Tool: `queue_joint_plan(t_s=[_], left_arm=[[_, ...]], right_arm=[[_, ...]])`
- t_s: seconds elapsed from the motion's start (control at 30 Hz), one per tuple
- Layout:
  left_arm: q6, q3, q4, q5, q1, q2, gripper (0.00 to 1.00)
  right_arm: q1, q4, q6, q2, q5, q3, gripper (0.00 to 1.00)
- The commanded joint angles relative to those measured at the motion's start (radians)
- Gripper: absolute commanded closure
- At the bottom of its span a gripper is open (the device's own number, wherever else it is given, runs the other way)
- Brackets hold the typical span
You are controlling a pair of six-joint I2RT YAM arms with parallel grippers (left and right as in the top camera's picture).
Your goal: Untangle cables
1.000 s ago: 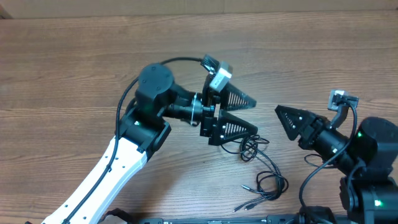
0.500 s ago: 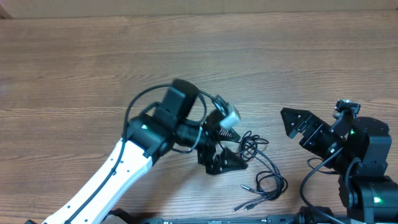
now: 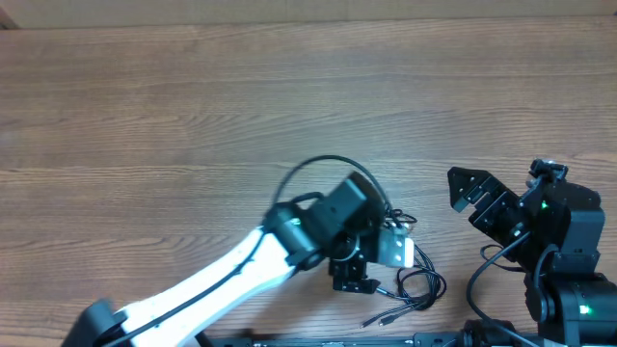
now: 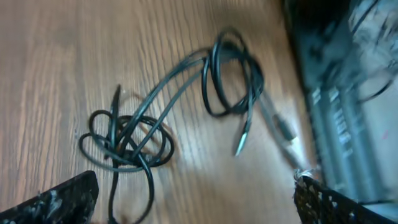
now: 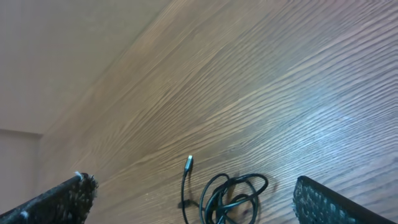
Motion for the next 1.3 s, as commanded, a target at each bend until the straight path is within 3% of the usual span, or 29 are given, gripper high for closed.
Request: queue_joint_plan(t_s=[0.0, 0.23, 0.47, 0.73, 1.07, 1.17, 1.27], left_arm=[[0.133, 0.008, 0.051, -0.076, -0.019, 0.091, 0.00], [0.131, 0.008, 0.195, -0.075, -0.020, 0.194, 0.01], [0.138, 0.008, 0.349, -0.075, -0.020, 0.205, 0.00], [0.195, 0.008, 0.357, -0.002, -0.023, 0.240, 0.11], [0.320, 0.008, 0.383, 0.003, -0.037, 0.348, 0.15], [0.333, 0.008, 0.422, 0.010, -0.039, 0.381, 0.26], [0.333, 0.008, 0.452, 0.018, -0.039, 0.397, 0.54]], right_arm=[[-0.020, 0.003, 0.023, -0.006, 0.028, 0.016, 0.00], [-0.174, -0.001, 0.070, -0.004, -0.034, 0.016, 0.00], [-0.330, -0.002, -0.025, 0.022, -0.210, 0.016, 0.00], [-0.343, -0.005, -0.043, 0.045, -0.228, 0.016, 0.00], [-0.343, -0.008, -0.043, 0.045, -0.237, 0.016, 0.00], [-0.343, -0.009, -0.043, 0.045, -0.246, 0.016, 0.00], [-0.343, -0.010, -0.043, 0.045, -0.247, 0.016, 0.00]])
